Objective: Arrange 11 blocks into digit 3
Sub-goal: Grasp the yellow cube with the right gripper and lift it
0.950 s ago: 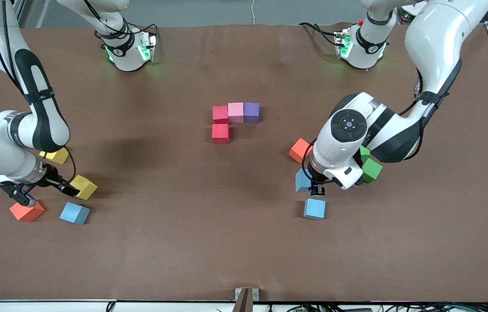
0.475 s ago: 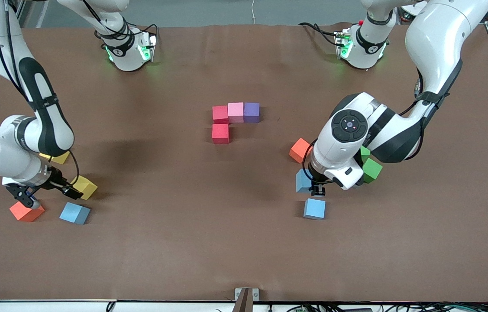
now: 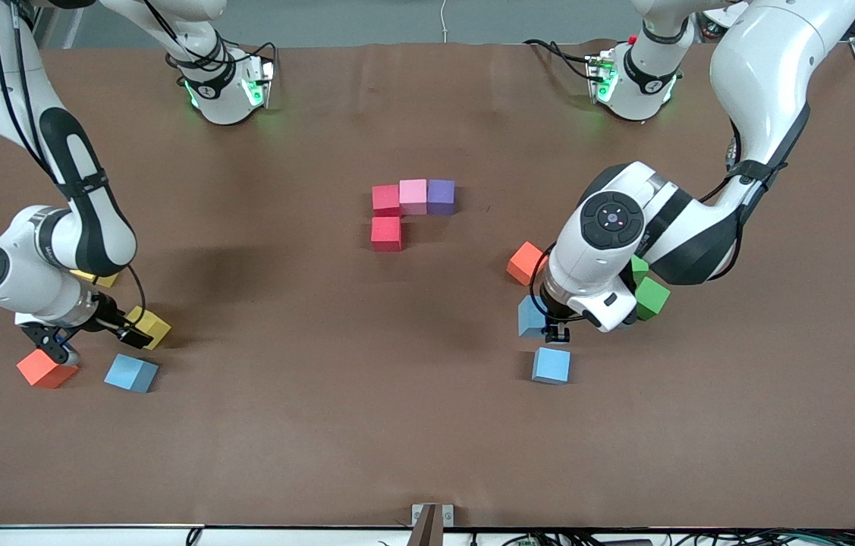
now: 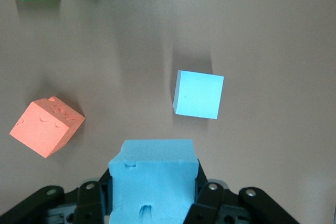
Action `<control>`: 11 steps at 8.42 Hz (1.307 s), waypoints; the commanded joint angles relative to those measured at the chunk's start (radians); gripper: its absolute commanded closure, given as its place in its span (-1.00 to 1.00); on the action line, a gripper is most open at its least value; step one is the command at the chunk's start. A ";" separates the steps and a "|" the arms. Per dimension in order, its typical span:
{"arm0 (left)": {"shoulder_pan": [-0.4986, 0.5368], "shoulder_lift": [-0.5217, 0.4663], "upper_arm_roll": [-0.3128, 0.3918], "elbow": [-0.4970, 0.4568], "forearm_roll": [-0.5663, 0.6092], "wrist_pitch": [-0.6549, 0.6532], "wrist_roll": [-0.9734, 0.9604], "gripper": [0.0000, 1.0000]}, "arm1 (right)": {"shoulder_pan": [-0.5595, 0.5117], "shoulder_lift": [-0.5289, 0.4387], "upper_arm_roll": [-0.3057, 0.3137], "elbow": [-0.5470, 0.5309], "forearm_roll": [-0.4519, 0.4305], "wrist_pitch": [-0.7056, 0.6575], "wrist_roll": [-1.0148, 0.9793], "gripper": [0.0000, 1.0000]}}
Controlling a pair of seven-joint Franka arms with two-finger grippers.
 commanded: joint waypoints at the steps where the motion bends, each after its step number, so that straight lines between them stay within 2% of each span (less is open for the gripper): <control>1: -0.008 -0.010 0.004 0.006 -0.012 -0.015 0.005 0.43 | -0.004 0.013 0.010 -0.005 0.005 0.006 0.016 -0.97; 2: -0.009 -0.010 0.004 0.006 -0.012 -0.015 0.002 0.43 | -0.002 0.014 0.010 -0.005 0.005 0.003 0.015 -0.74; 4: -0.009 -0.010 0.004 0.006 -0.012 -0.015 0.001 0.43 | -0.002 0.016 0.010 -0.004 0.005 -0.007 0.006 0.30; 6: -0.011 -0.010 0.004 0.006 -0.013 -0.015 0.001 0.43 | 0.013 0.014 0.010 -0.001 0.004 -0.027 0.013 0.94; 8: -0.011 -0.010 0.004 0.006 -0.013 -0.015 0.001 0.43 | 0.039 -0.025 0.015 0.027 0.001 -0.117 0.006 0.96; 11: -0.012 -0.010 0.004 0.006 -0.013 -0.015 0.001 0.43 | 0.201 -0.098 0.015 0.141 -0.027 -0.353 0.010 0.96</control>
